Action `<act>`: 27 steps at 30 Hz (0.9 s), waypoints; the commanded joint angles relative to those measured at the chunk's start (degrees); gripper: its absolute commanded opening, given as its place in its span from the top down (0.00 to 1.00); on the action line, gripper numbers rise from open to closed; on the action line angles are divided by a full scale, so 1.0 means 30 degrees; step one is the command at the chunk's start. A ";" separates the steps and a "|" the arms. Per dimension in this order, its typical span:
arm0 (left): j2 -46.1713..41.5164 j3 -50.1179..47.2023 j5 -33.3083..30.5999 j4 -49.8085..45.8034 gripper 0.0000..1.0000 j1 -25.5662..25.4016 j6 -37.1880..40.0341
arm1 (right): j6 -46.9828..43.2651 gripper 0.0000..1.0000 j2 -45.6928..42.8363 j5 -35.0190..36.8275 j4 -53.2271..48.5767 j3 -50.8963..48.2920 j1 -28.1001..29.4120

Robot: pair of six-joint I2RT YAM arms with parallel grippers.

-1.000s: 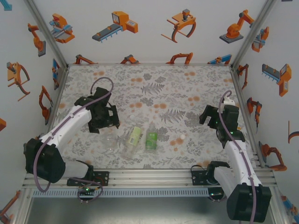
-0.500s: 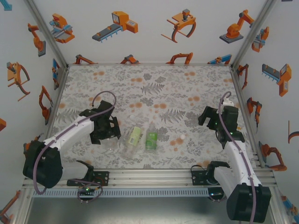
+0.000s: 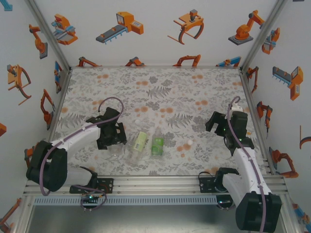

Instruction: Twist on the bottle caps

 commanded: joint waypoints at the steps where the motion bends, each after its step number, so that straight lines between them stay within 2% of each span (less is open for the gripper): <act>1: 0.0335 -0.0282 -0.0267 0.0525 0.11 -0.0182 0.0473 | 0.0201 0.13 -0.0425 -0.0052 -0.0206 -0.0263 0.0130; 16: 0.1621 -0.0417 -0.0429 0.0698 0.23 -0.0389 0.0587 | 0.0211 0.16 -0.1164 0.0092 -0.0474 -0.0680 0.0128; 27: 0.1513 -0.0453 -0.0238 0.0829 0.41 -0.0390 0.0732 | 0.0574 0.20 -0.1627 -0.0122 -0.0633 -0.0710 0.0133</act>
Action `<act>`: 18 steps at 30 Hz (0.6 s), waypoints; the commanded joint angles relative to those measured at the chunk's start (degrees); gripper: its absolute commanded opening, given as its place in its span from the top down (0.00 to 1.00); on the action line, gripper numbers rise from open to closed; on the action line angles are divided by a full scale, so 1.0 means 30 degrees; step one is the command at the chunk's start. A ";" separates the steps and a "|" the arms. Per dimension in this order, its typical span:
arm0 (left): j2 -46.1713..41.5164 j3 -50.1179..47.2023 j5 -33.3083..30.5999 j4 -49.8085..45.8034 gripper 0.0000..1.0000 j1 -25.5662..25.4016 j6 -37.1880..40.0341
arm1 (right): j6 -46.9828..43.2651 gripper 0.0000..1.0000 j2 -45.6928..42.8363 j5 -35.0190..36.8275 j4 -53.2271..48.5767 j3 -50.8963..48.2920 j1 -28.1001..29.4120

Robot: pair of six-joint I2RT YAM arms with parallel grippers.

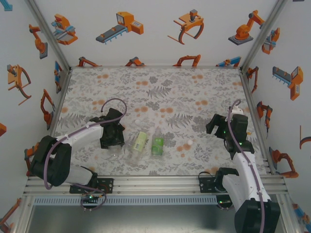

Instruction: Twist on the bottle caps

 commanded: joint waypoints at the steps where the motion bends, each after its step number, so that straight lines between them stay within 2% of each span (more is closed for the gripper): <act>1: 0.0291 -0.0379 0.0378 0.0334 0.42 -0.0035 0.0096 | 0.0558 0.21 -0.0263 -0.0169 -0.0244 -0.0021 0.0128; 8: -0.0692 -0.0008 0.1771 0.0629 0.48 -0.0073 0.1604 | 0.0762 0.25 -0.0227 -0.1282 -0.0296 0.0249 0.0128; 18: -0.3839 0.1834 0.3296 0.0128 0.57 -0.0094 0.3783 | 0.0680 0.30 -0.0011 -0.0919 -0.2173 0.1222 0.0130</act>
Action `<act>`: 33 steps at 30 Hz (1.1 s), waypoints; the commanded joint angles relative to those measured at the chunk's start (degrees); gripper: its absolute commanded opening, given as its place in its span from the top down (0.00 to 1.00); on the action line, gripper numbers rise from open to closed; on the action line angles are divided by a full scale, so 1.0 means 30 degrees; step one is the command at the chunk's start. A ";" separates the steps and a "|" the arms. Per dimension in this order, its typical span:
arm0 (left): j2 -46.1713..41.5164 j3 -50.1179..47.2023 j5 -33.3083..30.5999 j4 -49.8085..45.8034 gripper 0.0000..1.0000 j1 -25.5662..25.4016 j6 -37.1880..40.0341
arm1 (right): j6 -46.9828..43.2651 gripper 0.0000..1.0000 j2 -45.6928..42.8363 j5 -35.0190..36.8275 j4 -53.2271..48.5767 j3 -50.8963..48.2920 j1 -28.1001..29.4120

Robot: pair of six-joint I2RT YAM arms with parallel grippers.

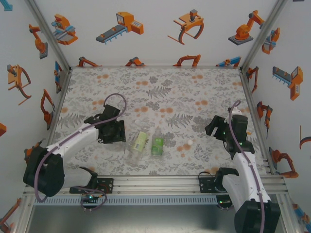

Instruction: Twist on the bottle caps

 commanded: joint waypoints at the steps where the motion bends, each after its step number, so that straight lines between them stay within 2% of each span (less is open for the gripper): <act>1: -0.1650 0.1084 0.1225 -0.0079 0.58 -0.0088 0.1577 | 0.0227 0.31 0.0199 0.0082 -0.1116 0.1114 0.0132; 7: -0.4921 0.1385 0.2480 0.0545 0.66 -0.0075 0.2827 | 0.0281 0.35 0.1132 -0.0387 -0.2101 0.1945 0.0232; 14: -0.7775 0.1676 0.3282 0.0823 0.68 -0.0088 0.3564 | 0.0526 0.35 0.1206 -0.0358 -0.2441 0.2227 0.0739; 17: -0.8661 0.1620 0.4778 0.1389 0.72 -0.0090 0.4524 | 0.0881 0.35 0.1254 -0.0386 -0.2574 0.2397 0.0931; 27: -1.1089 0.0425 0.9831 0.5216 0.74 -0.0078 0.6899 | 0.2702 0.36 0.1674 -0.0466 -0.2925 0.2877 0.1871; 30: -1.1548 0.0052 1.0700 0.6252 0.75 -0.0084 0.6902 | 0.4098 0.36 0.2170 -0.0912 -0.2944 0.3173 0.2139; 33: -1.1769 0.0037 1.1135 0.6707 0.75 -0.0117 0.6695 | 0.4262 0.37 0.2888 -0.0426 -0.3534 0.3815 0.3148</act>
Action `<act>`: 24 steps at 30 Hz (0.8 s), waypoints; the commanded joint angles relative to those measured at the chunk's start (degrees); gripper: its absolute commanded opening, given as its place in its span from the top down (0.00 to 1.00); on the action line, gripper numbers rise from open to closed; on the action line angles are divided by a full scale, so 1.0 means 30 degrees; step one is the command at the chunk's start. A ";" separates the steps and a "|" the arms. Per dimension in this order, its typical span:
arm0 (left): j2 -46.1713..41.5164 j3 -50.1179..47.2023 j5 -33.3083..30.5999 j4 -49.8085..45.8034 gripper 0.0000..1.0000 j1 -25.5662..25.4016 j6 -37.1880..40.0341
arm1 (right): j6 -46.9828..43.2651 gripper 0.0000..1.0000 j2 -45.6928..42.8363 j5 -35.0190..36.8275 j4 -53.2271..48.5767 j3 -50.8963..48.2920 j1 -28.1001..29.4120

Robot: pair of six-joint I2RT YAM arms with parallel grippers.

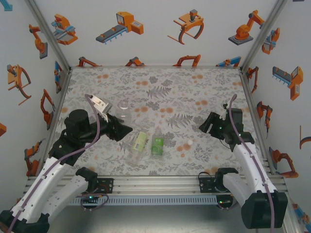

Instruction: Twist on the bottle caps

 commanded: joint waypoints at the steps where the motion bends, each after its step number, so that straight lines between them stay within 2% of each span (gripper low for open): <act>1: -0.0319 -0.0248 0.1792 0.2004 0.75 -0.0089 0.0310 | 0.1081 0.37 0.0616 0.0362 -0.1014 0.1235 0.1112; 5: -0.0423 -0.0576 0.3282 0.4054 0.79 -0.0284 -0.0281 | 0.1467 0.38 0.1539 0.0940 -0.1383 0.1821 0.2337; 10: -0.0354 -0.0374 0.3549 0.4373 0.86 -0.0544 -0.0322 | 0.2304 0.43 0.3166 0.1514 -0.2141 0.2841 0.3492; 15: -0.0366 -0.0459 0.3561 0.4768 0.86 -0.0708 -0.0711 | 0.2293 0.45 0.5288 0.1496 -0.2887 0.3803 0.4503; 24: -0.0339 -0.0665 0.3485 0.4549 0.88 -0.0892 -0.0745 | 0.1896 0.45 0.7333 0.3351 -0.3394 0.4888 0.6408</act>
